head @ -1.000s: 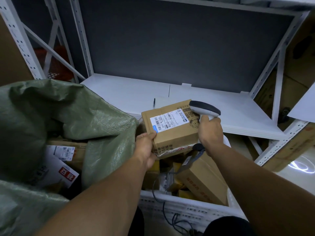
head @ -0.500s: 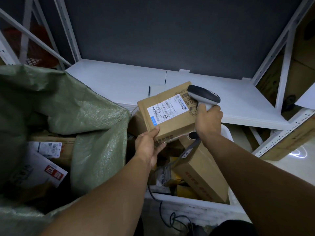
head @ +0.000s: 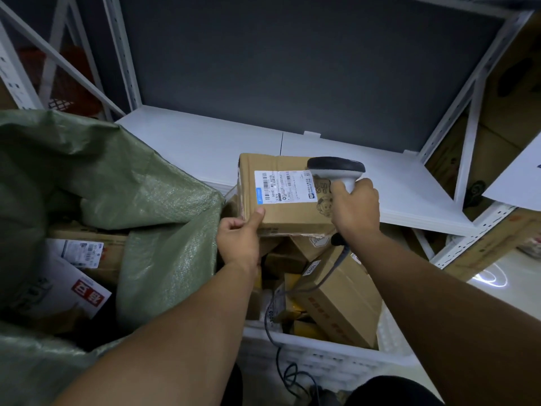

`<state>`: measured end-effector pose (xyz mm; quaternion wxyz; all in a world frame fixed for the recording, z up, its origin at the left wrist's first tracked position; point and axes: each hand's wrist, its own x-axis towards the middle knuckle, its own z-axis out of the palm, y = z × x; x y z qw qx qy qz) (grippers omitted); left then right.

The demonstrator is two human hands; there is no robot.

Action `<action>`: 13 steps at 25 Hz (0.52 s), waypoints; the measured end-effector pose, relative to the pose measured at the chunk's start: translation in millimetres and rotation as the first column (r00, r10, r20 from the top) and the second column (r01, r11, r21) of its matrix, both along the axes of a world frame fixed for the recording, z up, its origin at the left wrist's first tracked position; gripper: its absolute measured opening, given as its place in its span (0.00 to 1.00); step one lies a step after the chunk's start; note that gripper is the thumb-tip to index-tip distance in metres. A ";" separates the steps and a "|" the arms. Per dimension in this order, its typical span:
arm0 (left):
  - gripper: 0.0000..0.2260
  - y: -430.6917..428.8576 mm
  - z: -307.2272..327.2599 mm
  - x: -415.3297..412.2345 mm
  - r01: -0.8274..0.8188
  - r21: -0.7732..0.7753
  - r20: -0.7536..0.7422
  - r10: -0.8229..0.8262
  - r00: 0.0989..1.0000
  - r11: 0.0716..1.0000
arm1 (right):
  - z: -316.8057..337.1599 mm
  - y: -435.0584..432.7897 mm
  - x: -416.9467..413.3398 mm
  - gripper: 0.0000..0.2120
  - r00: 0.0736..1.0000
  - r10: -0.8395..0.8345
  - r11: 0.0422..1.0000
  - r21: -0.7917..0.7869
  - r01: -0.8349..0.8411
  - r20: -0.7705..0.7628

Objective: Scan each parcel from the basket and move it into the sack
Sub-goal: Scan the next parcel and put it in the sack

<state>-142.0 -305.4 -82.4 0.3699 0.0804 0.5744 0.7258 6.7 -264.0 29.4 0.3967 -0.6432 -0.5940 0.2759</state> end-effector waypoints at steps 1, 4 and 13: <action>0.19 -0.5 2.4 -2.9 0.005 0.004 -0.057 -0.005 0.998 1.000 | 3.6 -2.3 0.0 0.13 0.999 0.023 1.000 0.005 -0.023 -0.024; 0.21 -4.4 13.3 -16.7 0.070 0.005 -0.193 -0.067 0.979 0.998 | 16.4 -11.2 -2.4 0.12 0.995 0.102 0.995 -0.005 -0.102 -0.020; 0.24 -27.6 84.7 -74.3 0.201 -0.097 -0.292 -0.221 0.931 0.975 | 69.4 -40.1 -4.3 0.05 0.912 0.395 0.874 -0.263 -0.409 -0.107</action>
